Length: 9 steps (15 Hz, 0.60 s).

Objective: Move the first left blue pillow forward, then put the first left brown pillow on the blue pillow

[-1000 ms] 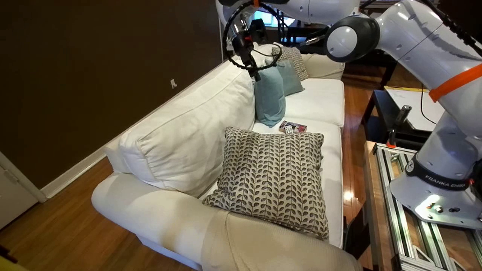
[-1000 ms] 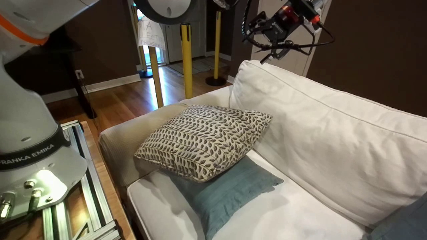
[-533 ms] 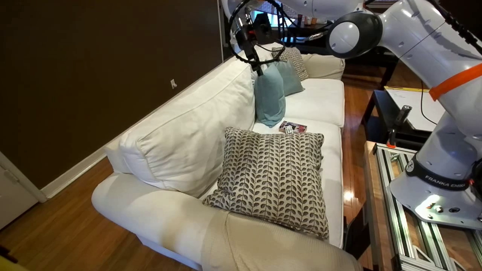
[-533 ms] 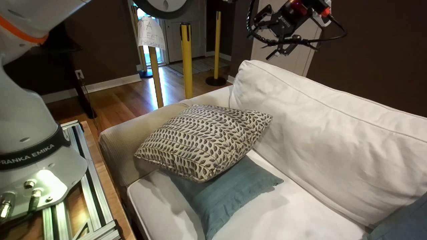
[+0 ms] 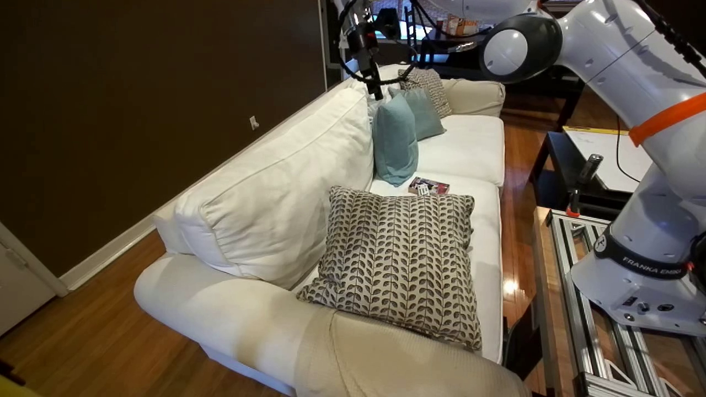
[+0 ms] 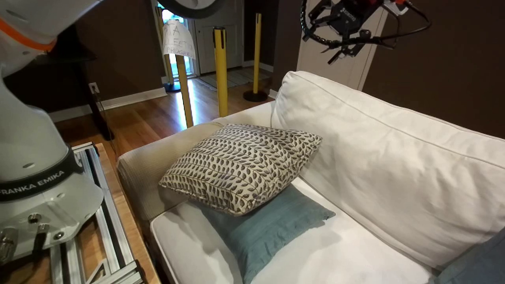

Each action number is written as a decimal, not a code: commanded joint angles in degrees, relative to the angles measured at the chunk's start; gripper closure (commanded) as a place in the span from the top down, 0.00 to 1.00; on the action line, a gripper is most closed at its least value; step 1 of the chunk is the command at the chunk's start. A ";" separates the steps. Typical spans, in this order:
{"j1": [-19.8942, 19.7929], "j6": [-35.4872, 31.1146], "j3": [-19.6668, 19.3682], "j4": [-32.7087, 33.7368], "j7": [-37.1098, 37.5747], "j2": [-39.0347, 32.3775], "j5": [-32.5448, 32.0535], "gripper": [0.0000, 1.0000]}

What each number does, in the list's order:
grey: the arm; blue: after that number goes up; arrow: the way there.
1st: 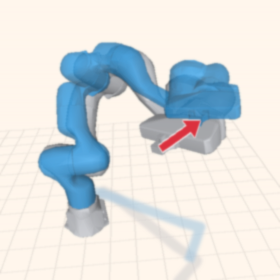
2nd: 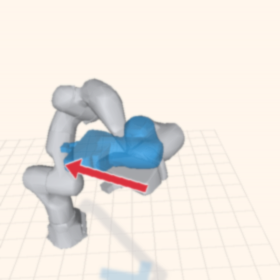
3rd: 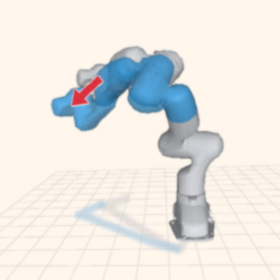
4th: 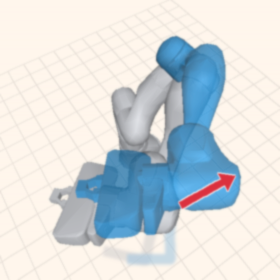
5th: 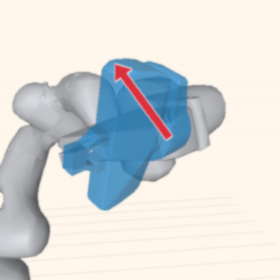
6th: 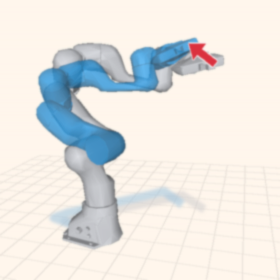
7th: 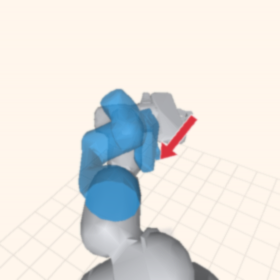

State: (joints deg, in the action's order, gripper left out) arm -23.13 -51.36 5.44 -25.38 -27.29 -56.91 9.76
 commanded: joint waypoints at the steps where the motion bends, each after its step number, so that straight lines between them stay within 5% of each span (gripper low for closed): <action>1: 0.52 -6.39 -1.72 0.00 -6.87 1.55 -3.57 1.00; 5: -0.24 -18.13 -0.78 0.01 -12.32 1.44 -2.54 1.00; 9: -0.93 -22.85 0.61 -0.07 -17.21 1.47 -0.14 1.00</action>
State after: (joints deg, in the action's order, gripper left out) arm -23.26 -72.21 4.77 -25.46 -41.20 -55.35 7.74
